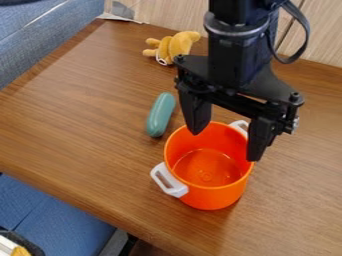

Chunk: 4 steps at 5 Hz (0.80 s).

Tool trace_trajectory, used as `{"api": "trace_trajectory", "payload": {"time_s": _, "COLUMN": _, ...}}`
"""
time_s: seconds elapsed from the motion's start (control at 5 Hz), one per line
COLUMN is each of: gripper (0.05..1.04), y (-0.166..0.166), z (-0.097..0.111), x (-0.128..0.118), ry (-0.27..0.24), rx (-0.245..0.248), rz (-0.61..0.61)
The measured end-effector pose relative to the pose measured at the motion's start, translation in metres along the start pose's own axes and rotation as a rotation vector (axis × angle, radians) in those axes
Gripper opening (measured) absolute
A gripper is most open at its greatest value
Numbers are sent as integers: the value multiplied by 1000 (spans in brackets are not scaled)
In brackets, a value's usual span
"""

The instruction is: Moved the blue object to the upper right of the table

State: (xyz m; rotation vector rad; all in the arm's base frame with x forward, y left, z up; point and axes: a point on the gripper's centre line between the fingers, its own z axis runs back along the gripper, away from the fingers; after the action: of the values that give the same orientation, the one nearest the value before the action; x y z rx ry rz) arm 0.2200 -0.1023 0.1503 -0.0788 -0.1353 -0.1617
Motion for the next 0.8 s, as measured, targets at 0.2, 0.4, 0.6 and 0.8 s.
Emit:
{"api": "trace_trajectory", "payload": {"time_s": 0.2, "gripper": 1001, "y": 1, "z": -4, "x": -1, "ry": 18, "rx": 5, "rz": 1}}
{"api": "trace_trajectory", "payload": {"time_s": 0.4, "gripper": 1001, "y": 27, "z": -5, "x": 7, "ry": 21, "rx": 15, "rz": 98}}
{"api": "trace_trajectory", "payload": {"time_s": 0.6, "gripper": 1001, "y": 55, "z": -2, "x": 20, "ry": 6, "rx": 13, "rz": 206}}
{"api": "trace_trajectory", "payload": {"time_s": 0.8, "gripper": 1001, "y": 81, "z": 4, "x": 32, "ry": -21, "rx": 39, "rz": 294}}
